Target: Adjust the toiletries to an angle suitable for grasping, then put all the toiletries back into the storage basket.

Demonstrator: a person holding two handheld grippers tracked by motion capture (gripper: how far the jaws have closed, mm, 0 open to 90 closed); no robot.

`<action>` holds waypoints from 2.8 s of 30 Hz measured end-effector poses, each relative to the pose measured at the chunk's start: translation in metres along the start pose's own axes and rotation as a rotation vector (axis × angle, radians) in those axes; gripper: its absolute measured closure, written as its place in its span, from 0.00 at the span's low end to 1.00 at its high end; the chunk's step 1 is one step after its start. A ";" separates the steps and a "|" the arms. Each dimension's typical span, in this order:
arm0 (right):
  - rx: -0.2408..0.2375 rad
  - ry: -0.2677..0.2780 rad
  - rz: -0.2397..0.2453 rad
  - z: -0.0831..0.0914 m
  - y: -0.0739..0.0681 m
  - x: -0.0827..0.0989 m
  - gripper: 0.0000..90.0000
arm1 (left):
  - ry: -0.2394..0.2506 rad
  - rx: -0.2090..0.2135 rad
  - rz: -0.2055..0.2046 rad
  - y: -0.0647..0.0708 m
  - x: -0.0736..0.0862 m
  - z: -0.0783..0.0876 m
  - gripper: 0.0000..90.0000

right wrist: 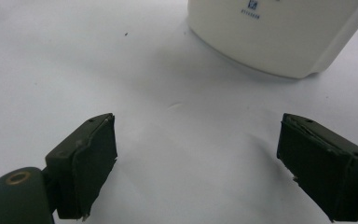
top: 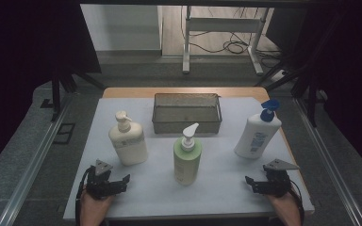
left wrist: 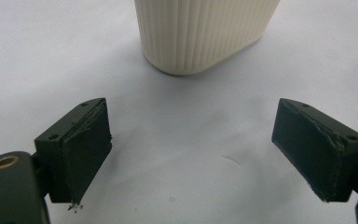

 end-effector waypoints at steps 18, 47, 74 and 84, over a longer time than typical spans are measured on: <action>-0.015 -0.002 0.008 -0.001 -0.002 -0.001 0.13 | -0.009 -0.029 -0.007 -0.005 0.005 -0.002 0.13; -0.022 0.017 -0.037 0.007 0.007 -0.009 0.14 | -0.042 -0.011 -0.014 -0.004 0.008 -0.007 0.13; -0.006 0.016 -0.058 0.021 0.028 -0.025 0.14 | -0.041 -0.015 -0.015 -0.004 0.008 -0.007 0.13; -0.004 0.004 -0.059 0.024 0.038 -0.030 0.15 | -0.041 -0.017 -0.014 -0.004 0.008 -0.007 0.13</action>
Point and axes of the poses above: each handheld gripper's, and its own axes: z roughly backward along the jaws, x roughly out of its underside, y roughly to its right, the point moved 7 cm from there along -z, roughly forward along the jaws, and after that the axes turned 10 degrees about -z, right-handed, at the moved point
